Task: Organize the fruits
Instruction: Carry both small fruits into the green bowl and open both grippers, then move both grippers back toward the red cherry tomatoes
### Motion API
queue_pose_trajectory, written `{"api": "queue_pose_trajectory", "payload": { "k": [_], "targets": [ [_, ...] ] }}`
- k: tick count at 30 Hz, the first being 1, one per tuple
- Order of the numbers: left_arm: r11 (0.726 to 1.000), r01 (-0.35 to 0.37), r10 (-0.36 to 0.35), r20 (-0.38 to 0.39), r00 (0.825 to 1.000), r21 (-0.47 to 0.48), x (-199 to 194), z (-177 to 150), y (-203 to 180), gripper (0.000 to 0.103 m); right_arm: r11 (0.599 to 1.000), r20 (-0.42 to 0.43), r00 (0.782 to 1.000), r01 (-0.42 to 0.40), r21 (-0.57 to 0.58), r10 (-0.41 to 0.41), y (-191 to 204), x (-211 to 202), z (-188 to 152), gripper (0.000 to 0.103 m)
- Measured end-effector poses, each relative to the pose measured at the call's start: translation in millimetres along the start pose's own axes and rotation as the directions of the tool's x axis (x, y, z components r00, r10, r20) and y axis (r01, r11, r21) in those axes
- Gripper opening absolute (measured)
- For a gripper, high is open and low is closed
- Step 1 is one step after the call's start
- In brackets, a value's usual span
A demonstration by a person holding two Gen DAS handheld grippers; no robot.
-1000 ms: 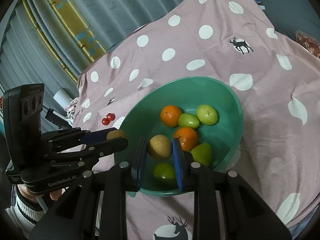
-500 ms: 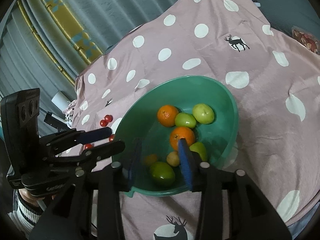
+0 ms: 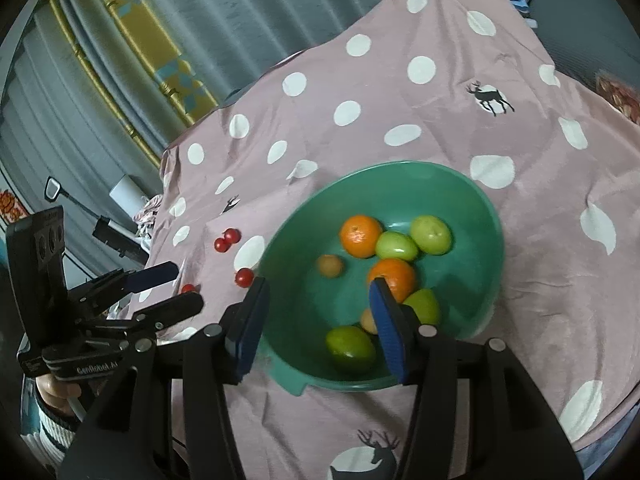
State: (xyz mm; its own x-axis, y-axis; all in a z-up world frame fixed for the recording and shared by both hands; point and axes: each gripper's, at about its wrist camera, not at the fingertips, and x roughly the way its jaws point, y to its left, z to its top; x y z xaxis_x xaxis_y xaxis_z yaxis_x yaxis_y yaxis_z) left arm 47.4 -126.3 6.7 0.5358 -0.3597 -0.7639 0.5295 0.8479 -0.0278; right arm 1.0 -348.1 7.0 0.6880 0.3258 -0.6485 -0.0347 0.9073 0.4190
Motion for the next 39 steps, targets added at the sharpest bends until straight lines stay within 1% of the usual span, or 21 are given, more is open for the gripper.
{"api": "queue_pose_trajectory", "payload": {
  "k": [4, 7, 9, 11, 14, 16, 18, 21, 24, 29, 33, 39],
  "targets": [
    [0.994, -0.042, 0.042, 0.000, 0.999, -0.097, -13, -18, 33, 0.071, 0.999, -0.010, 1.000, -0.014, -0.034, 0.014, 13, 2, -1, 0.054],
    [0.981, -0.108, 0.107, -0.012, 0.994, -0.159, -21, -37, 59, 0.071, 0.997, -0.022, 0.999, -0.036, -0.066, 0.035, 25, 5, -2, 0.055],
    [0.967, -0.168, 0.166, -0.026, 0.986, -0.193, -26, -51, 74, 0.072, 0.995, -0.029, 0.999, -0.047, -0.087, 0.045, 34, 8, -3, 0.056],
    [0.957, -0.189, 0.184, -0.040, 0.982, -0.222, -30, -64, 85, 0.075, 0.993, -0.042, 0.998, -0.057, -0.107, 0.053, 41, 12, -5, 0.056],
    [0.941, -0.203, 0.194, -0.060, 0.979, -0.270, -35, -83, 101, 0.076, 0.987, -0.064, 0.996, -0.077, -0.144, 0.068, 56, 19, -7, 0.056],
    [0.938, -0.191, 0.182, -0.059, 0.982, -0.289, -38, -90, 105, 0.076, 0.981, -0.085, 0.993, -0.099, -0.168, 0.086, 68, 25, -9, 0.058],
    [0.937, -0.165, 0.160, -0.042, 0.986, -0.307, -41, -95, 110, 0.076, 0.974, -0.111, 0.989, -0.117, -0.194, 0.097, 80, 31, -12, 0.063],
    [0.935, -0.133, 0.135, -0.017, 0.991, -0.328, -46, -103, 118, 0.077, 0.959, -0.164, 0.980, -0.149, -0.240, 0.111, 102, 45, -19, 0.063],
    [0.928, -0.127, 0.132, -0.012, 0.991, -0.350, -47, -109, 125, 0.077, 0.946, -0.225, 0.967, -0.176, -0.273, 0.115, 120, 66, -28, 0.063],
    [0.915, -0.124, 0.129, -0.013, 0.992, -0.384, -48, -121, 140, 0.077, 0.930, -0.305, 0.947, -0.196, -0.311, 0.097, 141, 100, -39, 0.062],
    [0.907, -0.118, 0.123, -0.015, 0.992, -0.405, -46, -129, 151, 0.077, 0.930, -0.324, 0.944, -0.174, -0.323, 0.064, 149, 125, -38, 0.062],
    [0.897, -0.100, 0.102, -0.018, 0.995, -0.430, -40, -138, 163, 0.077, 0.931, -0.322, 0.946, -0.075, -0.356, -0.046, 150, 164, -29, 0.062]
  ]
}}
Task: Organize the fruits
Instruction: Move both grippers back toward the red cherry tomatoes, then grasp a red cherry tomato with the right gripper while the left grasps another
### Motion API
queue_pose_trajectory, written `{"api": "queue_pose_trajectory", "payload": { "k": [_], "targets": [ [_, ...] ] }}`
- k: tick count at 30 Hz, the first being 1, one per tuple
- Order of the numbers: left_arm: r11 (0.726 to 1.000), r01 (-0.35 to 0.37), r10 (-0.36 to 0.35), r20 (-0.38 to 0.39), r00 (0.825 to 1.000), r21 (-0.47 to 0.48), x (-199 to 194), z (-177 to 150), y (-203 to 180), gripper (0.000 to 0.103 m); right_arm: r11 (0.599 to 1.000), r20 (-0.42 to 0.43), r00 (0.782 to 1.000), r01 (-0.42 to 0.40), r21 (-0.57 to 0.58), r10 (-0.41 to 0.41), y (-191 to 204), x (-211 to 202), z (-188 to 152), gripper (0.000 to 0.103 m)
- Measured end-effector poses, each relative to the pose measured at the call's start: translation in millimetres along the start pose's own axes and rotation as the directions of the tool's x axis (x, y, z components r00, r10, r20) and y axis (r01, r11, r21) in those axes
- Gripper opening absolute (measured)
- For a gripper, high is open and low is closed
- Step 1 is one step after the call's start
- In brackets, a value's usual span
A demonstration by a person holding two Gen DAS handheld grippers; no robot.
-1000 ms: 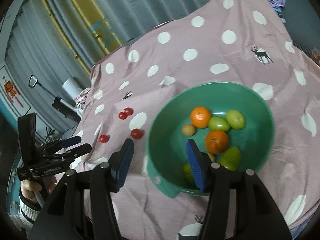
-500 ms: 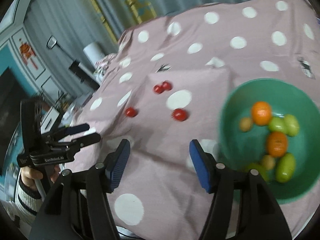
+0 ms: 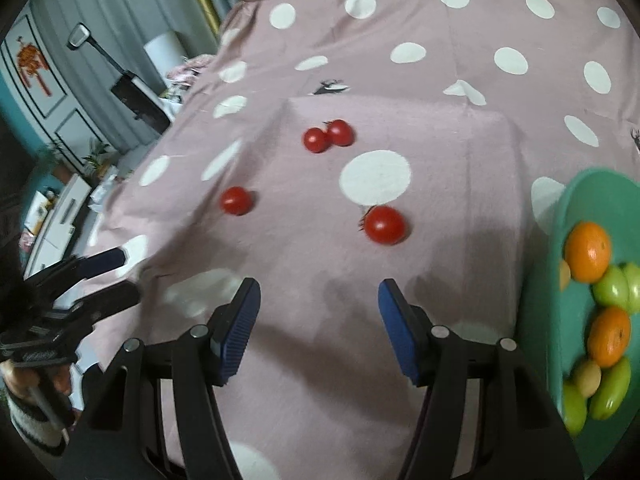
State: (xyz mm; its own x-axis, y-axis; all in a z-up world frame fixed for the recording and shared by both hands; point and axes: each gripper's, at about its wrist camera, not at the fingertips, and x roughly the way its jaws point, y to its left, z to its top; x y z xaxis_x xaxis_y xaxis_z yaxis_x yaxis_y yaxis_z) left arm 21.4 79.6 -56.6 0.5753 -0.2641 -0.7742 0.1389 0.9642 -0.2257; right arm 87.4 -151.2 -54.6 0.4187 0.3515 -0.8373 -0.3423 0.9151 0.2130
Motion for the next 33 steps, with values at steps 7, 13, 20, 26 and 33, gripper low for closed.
{"api": "queue_pose_trajectory", "payload": {
  "k": [7, 13, 20, 26, 33],
  "targets": [
    [1.000, 0.025, -0.025, 0.007, 1.000, -0.001, 4, 5, 8, 0.077, 0.995, -0.031, 0.994, 0.101, -0.019, -0.101, -8, 33, 29, 0.060],
    [0.999, 0.032, -0.032, 0.013, 0.999, 0.020, 10, 16, 11, 0.077, 0.990, -0.072, 0.988, 0.134, -0.043, -0.137, -10, 56, 42, 0.055],
    [0.998, 0.037, -0.038, 0.016, 0.999, 0.045, 19, 29, 11, 0.077, 0.988, -0.098, 0.984, 0.142, -0.063, -0.148, -15, 67, 44, 0.035],
    [0.995, 0.062, -0.063, 0.006, 0.998, 0.078, 31, 43, 3, 0.077, 0.996, -0.070, 0.994, 0.088, -0.028, -0.090, -19, 55, 40, 0.034],
    [0.989, 0.106, -0.104, -0.028, 0.994, 0.104, 53, 62, -8, 0.077, 1.000, -0.001, 1.000, -0.028, -0.009, 0.028, -12, 23, 25, 0.034]
  ]
}}
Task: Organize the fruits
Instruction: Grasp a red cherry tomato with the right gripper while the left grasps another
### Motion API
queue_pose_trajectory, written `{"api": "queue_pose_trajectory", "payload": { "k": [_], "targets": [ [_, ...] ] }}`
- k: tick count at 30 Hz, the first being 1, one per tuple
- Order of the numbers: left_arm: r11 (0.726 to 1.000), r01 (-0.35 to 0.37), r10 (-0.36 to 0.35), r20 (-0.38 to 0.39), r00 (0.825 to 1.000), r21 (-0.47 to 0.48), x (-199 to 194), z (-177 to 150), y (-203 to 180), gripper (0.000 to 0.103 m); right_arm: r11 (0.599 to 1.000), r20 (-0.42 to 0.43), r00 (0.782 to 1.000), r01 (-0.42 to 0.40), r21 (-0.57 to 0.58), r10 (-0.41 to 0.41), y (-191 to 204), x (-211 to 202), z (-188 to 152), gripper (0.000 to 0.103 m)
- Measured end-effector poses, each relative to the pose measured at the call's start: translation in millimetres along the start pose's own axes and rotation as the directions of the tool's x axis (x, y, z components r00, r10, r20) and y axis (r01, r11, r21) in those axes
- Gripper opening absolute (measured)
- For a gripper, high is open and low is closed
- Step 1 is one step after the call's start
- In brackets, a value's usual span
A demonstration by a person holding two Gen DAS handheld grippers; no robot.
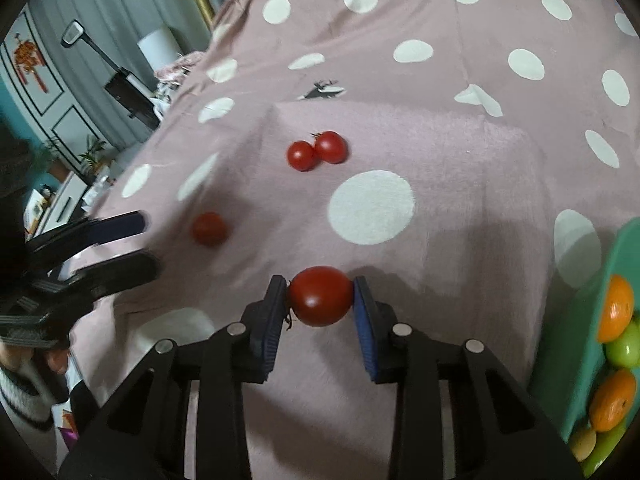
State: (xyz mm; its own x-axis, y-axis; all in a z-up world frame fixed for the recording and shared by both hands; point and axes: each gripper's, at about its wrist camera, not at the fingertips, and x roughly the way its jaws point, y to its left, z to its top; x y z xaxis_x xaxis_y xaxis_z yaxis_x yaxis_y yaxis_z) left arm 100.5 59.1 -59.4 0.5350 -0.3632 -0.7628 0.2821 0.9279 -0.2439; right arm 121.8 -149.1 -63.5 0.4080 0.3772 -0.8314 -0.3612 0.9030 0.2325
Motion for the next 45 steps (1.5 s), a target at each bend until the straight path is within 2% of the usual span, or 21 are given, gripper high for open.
{"api": "queue_pose_trajectory", "payload": {
  "k": [11, 13, 18, 20, 23, 25, 31, 35, 38, 41, 45],
  "targets": [
    [0.998, -0.058, 0.061, -0.098, 0.993, 0.038, 45, 16, -4, 0.074, 0.994, 0.032, 0.995, -0.099, 0.044, 0.098, -3, -16, -18, 0.034],
    [0.995, -0.087, 0.092, -0.104, 0.990, 0.049, 49, 17, -3, 0.074, 0.992, 0.037, 0.993, -0.113, 0.050, 0.111, -5, -17, -19, 0.034],
    [0.989, -0.137, 0.143, -0.125, 0.982, 0.059, 55, 18, 2, 0.061, 0.989, 0.046, 0.990, -0.133, 0.056, 0.131, -7, -17, -20, 0.035],
    [0.989, -0.137, 0.144, -0.131, 0.981, 0.061, 56, 19, 2, 0.057, 0.988, 0.050, 0.989, -0.141, 0.060, 0.138, -8, -17, -20, 0.034],
    [0.988, -0.135, 0.148, -0.189, 0.971, 0.082, 64, 17, 1, 0.043, 0.986, 0.057, 0.987, -0.154, 0.066, 0.150, -9, -19, -21, 0.034],
    [0.984, -0.144, 0.163, -0.221, 0.962, 0.101, 71, 12, 0, 0.041, 0.986, 0.062, 0.986, -0.157, 0.062, 0.154, -9, -20, -21, 0.034],
    [0.985, -0.147, 0.164, -0.208, 0.964, 0.095, 71, 12, -3, 0.039, 0.986, 0.050, 0.987, -0.153, 0.063, 0.150, -12, -17, -21, 0.036],
    [0.986, -0.144, 0.158, -0.191, 0.969, 0.086, 75, 14, -4, 0.029, 0.987, 0.022, 0.988, -0.151, 0.048, 0.150, -8, -11, -22, 0.035],
    [0.984, -0.151, 0.167, -0.183, 0.969, 0.099, 71, 11, -4, 0.028, 0.989, -0.003, 0.990, -0.144, 0.031, 0.144, -4, -6, -22, 0.037],
    [0.990, -0.124, 0.133, -0.171, 0.976, 0.062, 64, 7, 0, 0.028, 0.993, -0.031, 0.993, -0.114, 0.016, 0.114, -4, 3, -19, 0.047],
    [0.998, -0.065, 0.066, -0.116, 0.991, 0.009, 42, 6, 2, 0.028, 0.996, -0.059, 0.994, -0.089, -0.014, 0.088, -1, 13, -11, 0.048]
  ]
}}
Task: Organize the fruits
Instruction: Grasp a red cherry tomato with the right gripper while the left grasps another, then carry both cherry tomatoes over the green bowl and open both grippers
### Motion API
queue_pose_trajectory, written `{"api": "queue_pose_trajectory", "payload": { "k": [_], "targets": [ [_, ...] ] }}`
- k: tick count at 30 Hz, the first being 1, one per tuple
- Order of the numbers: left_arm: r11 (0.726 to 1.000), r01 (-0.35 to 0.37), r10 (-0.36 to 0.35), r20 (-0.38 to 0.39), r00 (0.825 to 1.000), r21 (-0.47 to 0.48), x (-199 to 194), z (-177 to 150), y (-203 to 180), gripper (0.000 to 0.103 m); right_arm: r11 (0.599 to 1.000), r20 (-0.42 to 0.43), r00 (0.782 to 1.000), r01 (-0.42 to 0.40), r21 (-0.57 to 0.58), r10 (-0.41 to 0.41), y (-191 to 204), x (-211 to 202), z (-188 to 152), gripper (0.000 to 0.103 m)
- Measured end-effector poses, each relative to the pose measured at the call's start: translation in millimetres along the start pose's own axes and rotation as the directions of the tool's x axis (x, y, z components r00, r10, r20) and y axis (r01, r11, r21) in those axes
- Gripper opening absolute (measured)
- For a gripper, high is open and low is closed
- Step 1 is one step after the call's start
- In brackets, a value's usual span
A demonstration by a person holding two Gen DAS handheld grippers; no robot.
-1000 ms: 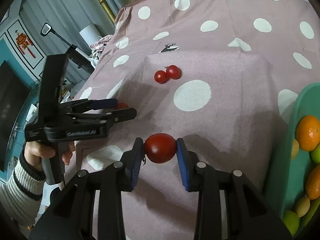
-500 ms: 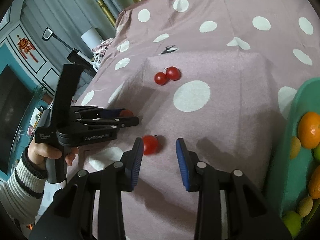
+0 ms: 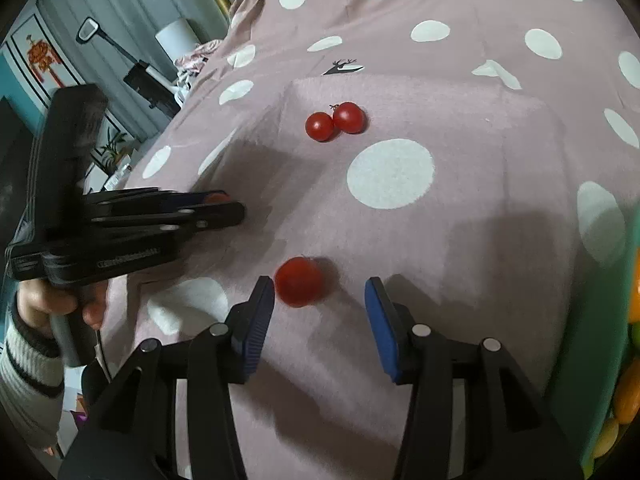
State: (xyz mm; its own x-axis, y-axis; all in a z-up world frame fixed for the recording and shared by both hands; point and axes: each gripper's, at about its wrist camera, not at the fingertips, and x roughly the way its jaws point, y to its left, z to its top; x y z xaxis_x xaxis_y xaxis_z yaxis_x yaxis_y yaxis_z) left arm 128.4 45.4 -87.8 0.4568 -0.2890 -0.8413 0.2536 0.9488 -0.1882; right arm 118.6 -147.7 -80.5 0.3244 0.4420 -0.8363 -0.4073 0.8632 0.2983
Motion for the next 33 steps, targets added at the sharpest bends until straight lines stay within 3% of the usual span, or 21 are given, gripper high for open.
{"api": "queue_pose_trajectory", "payload": {
  "k": [6, 9, 11, 19, 33],
  "targets": [
    [0.998, 0.046, -0.044, 0.059, 0.997, -0.038, -24, -5, 5, 0.028, 0.998, -0.049, 0.999, -0.001, -0.064, -0.002, 14, 20, 5, 0.045],
    [0.998, 0.048, -0.045, 0.066, 0.997, -0.043, -29, -7, 7, 0.028, 0.994, -0.055, 0.997, 0.042, -0.097, -0.047, 19, 26, 6, 0.033],
    [0.998, 0.052, -0.049, 0.068, 0.996, -0.043, -30, -9, 7, 0.028, 0.994, -0.050, 0.997, 0.054, -0.097, -0.059, 18, 26, 7, 0.030],
    [0.997, 0.064, -0.061, 0.065, 0.996, -0.042, -34, -17, 2, 0.028, 0.998, -0.031, 0.999, 0.031, -0.055, -0.033, 13, 17, 0, 0.030],
    [0.998, 0.053, -0.054, 0.078, 0.995, 0.020, -58, -21, -34, 0.028, 1.000, 0.150, 0.989, 0.021, -0.015, -0.018, 20, -67, -12, 0.030]
  ]
}}
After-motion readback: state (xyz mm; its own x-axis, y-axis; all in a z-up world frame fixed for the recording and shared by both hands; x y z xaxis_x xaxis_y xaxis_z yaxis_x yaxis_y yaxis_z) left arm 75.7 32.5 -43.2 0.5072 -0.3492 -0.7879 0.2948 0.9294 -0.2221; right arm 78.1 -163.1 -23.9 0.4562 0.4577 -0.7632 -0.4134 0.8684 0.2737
